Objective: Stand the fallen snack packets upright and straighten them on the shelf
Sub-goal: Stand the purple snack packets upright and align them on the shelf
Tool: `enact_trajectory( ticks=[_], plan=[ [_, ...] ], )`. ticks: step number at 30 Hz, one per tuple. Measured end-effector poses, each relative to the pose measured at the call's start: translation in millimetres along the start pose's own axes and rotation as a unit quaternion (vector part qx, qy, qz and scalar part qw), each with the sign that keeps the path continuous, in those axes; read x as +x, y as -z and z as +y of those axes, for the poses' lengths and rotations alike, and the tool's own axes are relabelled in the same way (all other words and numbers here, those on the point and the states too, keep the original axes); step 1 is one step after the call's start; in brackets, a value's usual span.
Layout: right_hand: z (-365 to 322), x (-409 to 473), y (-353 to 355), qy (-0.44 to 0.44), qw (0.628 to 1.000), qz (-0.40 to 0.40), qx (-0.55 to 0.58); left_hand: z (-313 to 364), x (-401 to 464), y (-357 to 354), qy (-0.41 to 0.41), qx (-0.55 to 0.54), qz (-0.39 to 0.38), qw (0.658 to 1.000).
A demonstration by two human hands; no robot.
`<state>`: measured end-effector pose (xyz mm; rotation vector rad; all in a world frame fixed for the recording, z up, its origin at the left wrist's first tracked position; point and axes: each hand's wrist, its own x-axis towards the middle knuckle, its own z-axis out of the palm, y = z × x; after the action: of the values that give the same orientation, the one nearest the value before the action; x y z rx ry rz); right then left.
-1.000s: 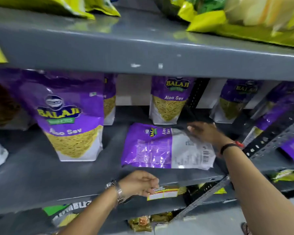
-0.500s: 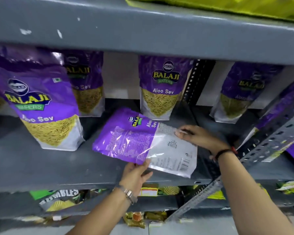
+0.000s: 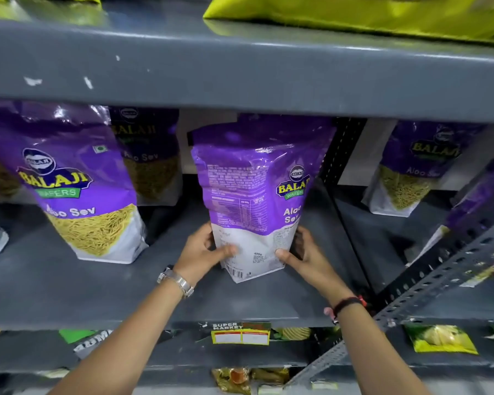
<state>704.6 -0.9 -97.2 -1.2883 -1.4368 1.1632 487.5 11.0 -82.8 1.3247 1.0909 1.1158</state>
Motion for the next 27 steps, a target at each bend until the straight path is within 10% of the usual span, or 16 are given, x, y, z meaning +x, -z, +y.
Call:
enact_trajectory(
  ticks=[5, 11, 20, 27],
  plan=[
    [-4, -5, 1, 0.006, 0.999, -0.037, 0.009, -17, 8, -2, 0.056, 0.117, -0.027, 0.991],
    [4, -33, -1, 0.022, 0.992, 0.112, 0.060, -23, 15, 13, 0.010, 0.074, 0.063, 0.995],
    [6, -10, -25, -0.028, 0.996, 0.016, 0.087, -14, -15, -38, -0.002, 0.116, -0.070, 0.991],
    [-6, -11, -22, -0.030, 0.990, 0.062, 0.124, -12, -26, -48, -0.052, 0.084, -0.011, 0.995]
  ],
)
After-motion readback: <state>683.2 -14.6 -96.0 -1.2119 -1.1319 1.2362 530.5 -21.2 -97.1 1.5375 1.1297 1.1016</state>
